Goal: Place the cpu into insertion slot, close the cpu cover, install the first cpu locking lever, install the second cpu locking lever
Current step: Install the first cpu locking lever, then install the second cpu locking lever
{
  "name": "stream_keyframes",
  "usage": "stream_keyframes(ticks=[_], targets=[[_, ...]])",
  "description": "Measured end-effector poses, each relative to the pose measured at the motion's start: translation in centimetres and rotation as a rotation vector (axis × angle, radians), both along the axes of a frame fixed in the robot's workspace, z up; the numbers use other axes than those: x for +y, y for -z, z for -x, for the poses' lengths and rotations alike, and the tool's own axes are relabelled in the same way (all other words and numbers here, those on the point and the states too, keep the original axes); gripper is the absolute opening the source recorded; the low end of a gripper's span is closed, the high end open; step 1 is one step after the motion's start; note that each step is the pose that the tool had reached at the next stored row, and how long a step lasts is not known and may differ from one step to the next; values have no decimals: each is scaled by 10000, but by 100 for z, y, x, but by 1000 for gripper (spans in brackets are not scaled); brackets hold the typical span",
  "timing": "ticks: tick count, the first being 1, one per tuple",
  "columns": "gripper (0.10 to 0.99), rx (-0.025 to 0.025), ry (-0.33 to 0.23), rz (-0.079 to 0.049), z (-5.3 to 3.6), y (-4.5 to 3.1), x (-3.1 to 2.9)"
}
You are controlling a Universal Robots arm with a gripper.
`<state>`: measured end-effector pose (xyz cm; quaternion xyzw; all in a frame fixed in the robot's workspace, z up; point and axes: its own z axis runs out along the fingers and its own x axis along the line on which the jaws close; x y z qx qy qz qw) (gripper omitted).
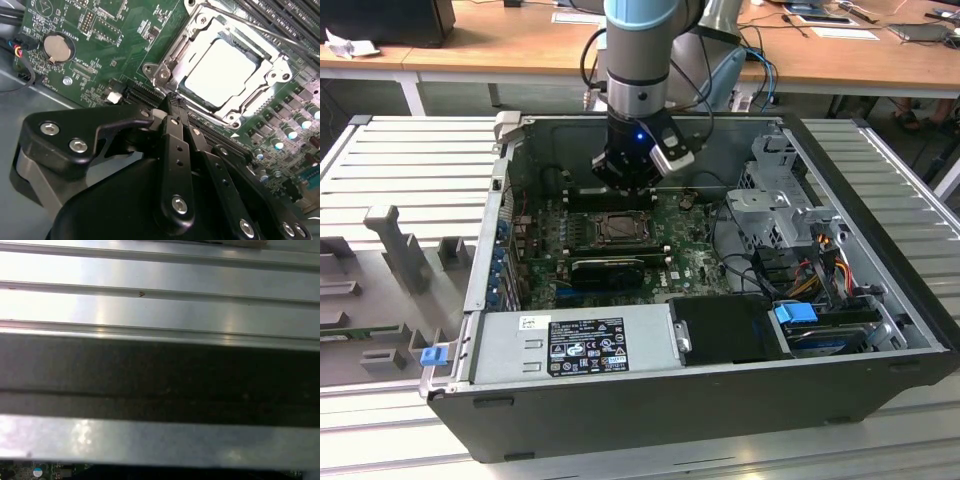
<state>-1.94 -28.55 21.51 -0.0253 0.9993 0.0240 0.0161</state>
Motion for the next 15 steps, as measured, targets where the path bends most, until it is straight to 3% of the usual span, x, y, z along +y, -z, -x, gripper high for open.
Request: stream_keyframes(ticks=[15], targets=[[106, -1, 0, -1, 0, -11, -67]])
